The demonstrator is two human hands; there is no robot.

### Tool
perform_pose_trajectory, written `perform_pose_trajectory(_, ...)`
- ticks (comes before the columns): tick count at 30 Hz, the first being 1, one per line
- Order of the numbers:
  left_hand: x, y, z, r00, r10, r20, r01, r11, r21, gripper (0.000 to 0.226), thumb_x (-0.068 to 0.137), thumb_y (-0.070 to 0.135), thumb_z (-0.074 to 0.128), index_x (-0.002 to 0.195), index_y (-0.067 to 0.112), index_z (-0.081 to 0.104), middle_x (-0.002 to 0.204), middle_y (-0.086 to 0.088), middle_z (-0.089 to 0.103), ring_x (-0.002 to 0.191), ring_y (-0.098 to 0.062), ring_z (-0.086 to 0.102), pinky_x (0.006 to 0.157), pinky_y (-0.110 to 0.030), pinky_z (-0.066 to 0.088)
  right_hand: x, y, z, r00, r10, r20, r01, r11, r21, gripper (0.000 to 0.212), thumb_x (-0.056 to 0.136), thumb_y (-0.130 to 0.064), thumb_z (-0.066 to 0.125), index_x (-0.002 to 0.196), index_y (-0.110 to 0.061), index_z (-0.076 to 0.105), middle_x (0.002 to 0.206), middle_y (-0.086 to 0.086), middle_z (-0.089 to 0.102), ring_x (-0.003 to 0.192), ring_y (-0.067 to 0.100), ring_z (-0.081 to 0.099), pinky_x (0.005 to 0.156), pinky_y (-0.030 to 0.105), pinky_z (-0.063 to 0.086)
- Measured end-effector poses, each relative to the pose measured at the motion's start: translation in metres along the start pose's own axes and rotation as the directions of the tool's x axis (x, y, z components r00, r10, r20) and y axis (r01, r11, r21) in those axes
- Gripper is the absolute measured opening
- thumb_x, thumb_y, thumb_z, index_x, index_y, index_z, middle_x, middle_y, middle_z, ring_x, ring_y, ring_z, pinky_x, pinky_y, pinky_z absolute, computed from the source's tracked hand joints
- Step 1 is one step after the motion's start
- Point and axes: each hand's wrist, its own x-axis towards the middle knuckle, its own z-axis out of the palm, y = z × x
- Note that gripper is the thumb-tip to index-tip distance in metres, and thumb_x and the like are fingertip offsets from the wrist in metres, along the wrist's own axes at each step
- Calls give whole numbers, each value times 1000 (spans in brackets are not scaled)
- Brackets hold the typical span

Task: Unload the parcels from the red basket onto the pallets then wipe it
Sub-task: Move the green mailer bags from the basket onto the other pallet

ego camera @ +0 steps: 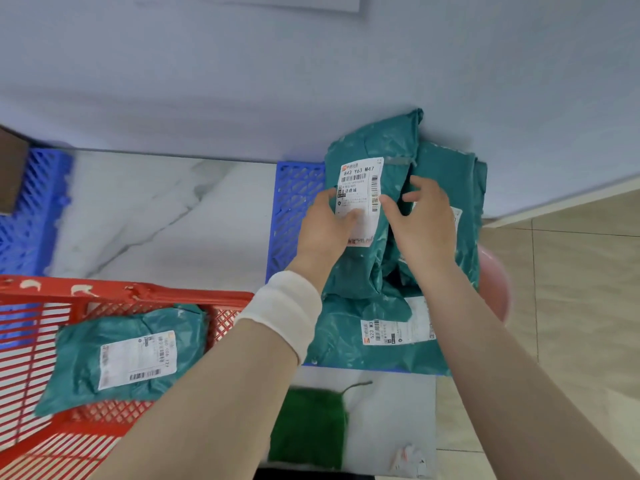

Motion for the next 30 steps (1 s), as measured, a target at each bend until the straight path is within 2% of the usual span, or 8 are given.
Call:
perform_pose_trajectory(3,-24,2,-18,993,106,-42,-104,993,53,47,90,24,55,133,18,41,138,-1,48,122,-17,48,85,-23,36,-32,-12,-6,999,-27,-33,26,999,-34,48,87,-38,56,129,-18,43,123,1,52,105,14,51,71,27,34)
perform_pose_trajectory(7,-72,-1,-54,956,268,-119,-239,947,214,43,89,20,55,129,14,45,134,-1,52,123,-18,47,97,-27,35,-84,-37,-7,998,-69,-2,69,992,-104,44,88,-32,56,127,-14,45,126,7,48,113,24,49,86,36,40)
perform_pose_trajectory(11,-119,-14,-99,922,378,-85,-328,878,347,40,89,19,54,128,13,46,133,-4,52,122,-24,47,101,-40,37,-138,-70,0,994,-108,-4,106,980,-166,42,88,-30,57,125,-12,50,125,11,48,116,29,45,90,39,38)
perform_pose_trajectory(15,-156,-47,-154,879,474,-47,-415,810,414,40,88,15,54,127,11,49,133,-8,52,122,-26,48,102,-39,36,-198,-106,17,990,-132,-52,122,980,-159,39,86,-29,60,120,-11,54,121,12,52,113,31,46,91,39,36)
perform_pose_trajectory(18,-175,-89,-202,870,494,-15,-438,786,436,39,85,13,55,124,10,52,129,-10,55,119,-27,51,101,-37,36,-247,-130,43,983,-161,-89,144,975,-171,35,84,-27,61,115,-12,58,114,13,55,107,33,49,89,42,37)
perform_pose_trajectory(22,-190,-147,-262,911,411,-43,-347,819,457,36,86,14,56,122,11,53,124,-9,58,115,-27,52,98,-36,36,-300,-153,88,992,-122,39,127,970,-208,35,84,-29,60,115,-13,58,116,12,55,109,33,49,91,42,36)
perform_pose_trajectory(26,-196,-193,-296,971,233,-54,-179,858,481,36,88,21,57,122,14,51,125,-8,57,115,-26,52,97,-40,40,-334,-155,118,987,-35,157,74,965,-250,40,84,-35,61,116,-13,57,117,11,54,111,31,47,94,40,37)
perform_pose_trajectory(30,-185,-232,-314,996,5,-91,36,895,445,46,86,24,60,128,15,44,129,-9,55,117,-27,52,92,-38,44,-342,-140,146,962,76,261,-36,987,-155,47,82,-35,64,120,-9,53,120,14,55,115,31,48,100,39,36)
